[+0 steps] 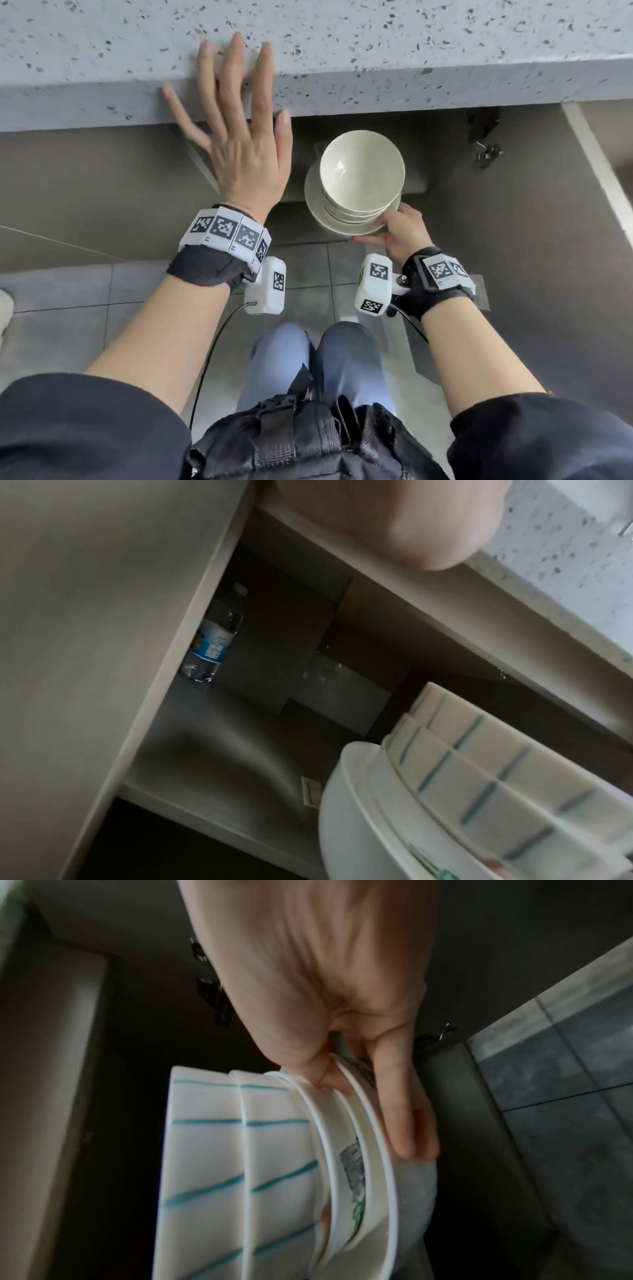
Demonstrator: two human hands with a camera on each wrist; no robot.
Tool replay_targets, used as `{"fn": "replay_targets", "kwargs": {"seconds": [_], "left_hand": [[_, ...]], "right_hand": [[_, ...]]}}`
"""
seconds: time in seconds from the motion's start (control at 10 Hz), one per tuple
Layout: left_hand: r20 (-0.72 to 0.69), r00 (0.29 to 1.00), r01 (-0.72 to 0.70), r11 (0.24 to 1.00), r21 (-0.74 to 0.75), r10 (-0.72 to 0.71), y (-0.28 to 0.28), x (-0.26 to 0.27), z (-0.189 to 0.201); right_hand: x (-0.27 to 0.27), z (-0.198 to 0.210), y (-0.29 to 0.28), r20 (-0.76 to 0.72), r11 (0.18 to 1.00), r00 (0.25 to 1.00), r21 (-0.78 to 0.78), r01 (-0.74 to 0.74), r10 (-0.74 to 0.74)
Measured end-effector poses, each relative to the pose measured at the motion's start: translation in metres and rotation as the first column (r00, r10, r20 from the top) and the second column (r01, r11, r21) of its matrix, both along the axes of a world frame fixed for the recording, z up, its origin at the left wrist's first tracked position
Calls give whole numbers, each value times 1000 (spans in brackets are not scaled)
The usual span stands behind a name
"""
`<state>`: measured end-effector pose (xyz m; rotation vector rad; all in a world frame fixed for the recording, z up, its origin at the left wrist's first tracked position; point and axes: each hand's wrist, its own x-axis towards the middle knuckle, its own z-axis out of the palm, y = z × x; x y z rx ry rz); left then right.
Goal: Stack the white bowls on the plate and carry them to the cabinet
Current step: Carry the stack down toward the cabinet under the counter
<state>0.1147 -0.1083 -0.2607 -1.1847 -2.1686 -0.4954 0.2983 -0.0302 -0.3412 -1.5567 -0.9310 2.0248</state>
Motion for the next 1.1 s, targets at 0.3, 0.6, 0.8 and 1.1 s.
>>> {"fn": "replay_targets", "kwargs": {"seconds": [0.3,0.6,0.8,1.1], "left_hand": [[-209,976,115,951,287,-55,29,-26,-30],[-216,976,112,921,374,-31,37,-33,-37],[-242,969,140,906,399,-43,37,-35,-39],[-150,984,144,920,364,-95,30,-27,-29]], "right_hand": [[-66,-53,70,-30,998,1000,-65,-10,8],[-100,-76,111,48,994,998,-104,-40,45],[-112,-66,116,-16,987,997,-136,-80,78],[-86,-33,71,31,984,994,-148,-103,109]]}}
